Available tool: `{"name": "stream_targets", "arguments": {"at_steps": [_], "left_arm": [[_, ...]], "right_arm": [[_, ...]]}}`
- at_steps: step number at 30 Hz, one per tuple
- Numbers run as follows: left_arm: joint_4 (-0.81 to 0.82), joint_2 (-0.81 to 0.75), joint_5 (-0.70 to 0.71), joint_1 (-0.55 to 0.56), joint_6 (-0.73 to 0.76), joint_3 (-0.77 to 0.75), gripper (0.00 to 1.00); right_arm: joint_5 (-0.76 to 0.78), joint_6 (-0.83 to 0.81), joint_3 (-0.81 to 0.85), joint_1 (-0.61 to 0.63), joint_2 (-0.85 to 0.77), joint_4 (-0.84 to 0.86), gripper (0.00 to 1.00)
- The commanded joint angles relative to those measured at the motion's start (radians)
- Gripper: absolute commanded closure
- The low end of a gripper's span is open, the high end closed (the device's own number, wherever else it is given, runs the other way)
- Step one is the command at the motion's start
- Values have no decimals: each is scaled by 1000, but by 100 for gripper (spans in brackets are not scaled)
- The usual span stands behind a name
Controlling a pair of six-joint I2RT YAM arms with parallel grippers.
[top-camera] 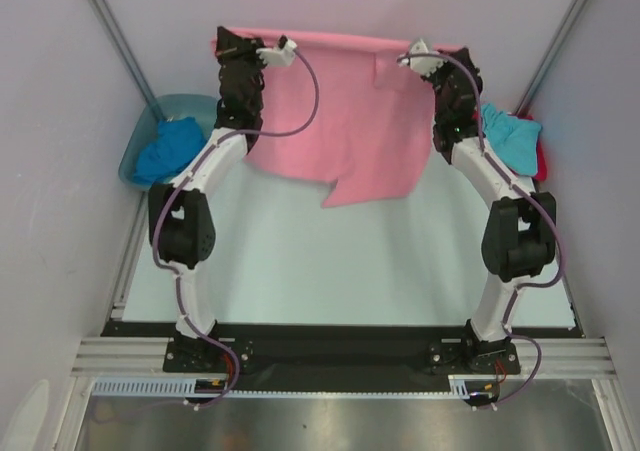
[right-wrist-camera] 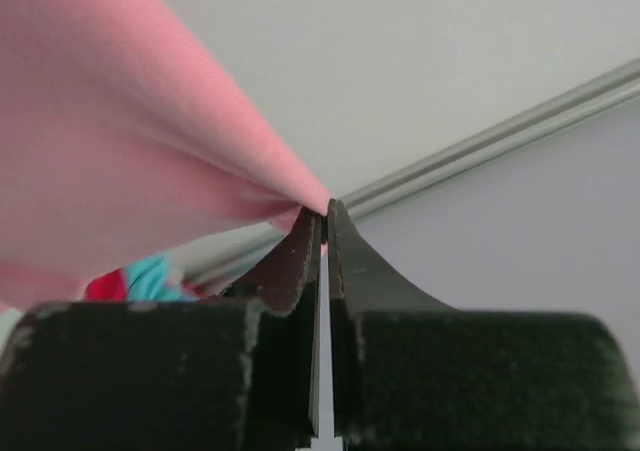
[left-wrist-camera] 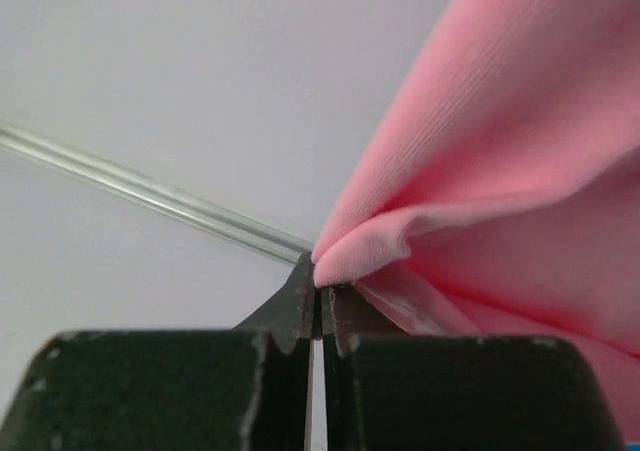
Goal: Fold and stack the t-shirts
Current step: Flatten the tshirt out
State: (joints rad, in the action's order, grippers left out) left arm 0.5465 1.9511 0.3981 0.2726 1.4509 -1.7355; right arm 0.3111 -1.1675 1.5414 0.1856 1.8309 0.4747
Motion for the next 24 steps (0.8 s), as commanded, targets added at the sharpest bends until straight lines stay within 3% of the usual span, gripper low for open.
{"name": "stream_targets", "arguments": {"at_steps": [1,3,6,10,11,14,15,16,17,19,20,24], "left_arm": [[478,-63,131,-50,138,-321,100],[461,-93,84,-47,114,-355,100],[490,-173,51,-42,109,-261,100],[448,-321,50,-42,83,52,100],[358,-416,26,-44,60,246,100],[143,-641,-122,-44,-22,564,100],[-116,-688,-196,-41,-43,606,100],[-232,-727,-252,-41,-72,641,100],[-493,-780,-292,-42,-122,678,100],[-723,-804,-390,-38,-138,714,100],[-937,-807,-433,-33,-115,720,100],[-1215,-799,-501,-32,-100,760,100]], "right_arm": [[181,-89,261,-41,-56,378,100],[168,-86,307,-46,-84,364,100],[163,-100,246,-43,-143,374,100],[109,-28,13,-47,-292,225,100],[52,3,-83,-60,-367,99,100],[-125,126,-179,-69,-459,-350,100],[-165,130,-240,-67,-501,-448,100],[-182,179,-275,-61,-516,-494,100],[-232,195,-291,-58,-525,-672,100],[-341,270,-311,-57,-521,-836,100],[-378,276,-314,-57,-515,-992,100],[-487,266,-326,-54,-477,-1253,100]]}}
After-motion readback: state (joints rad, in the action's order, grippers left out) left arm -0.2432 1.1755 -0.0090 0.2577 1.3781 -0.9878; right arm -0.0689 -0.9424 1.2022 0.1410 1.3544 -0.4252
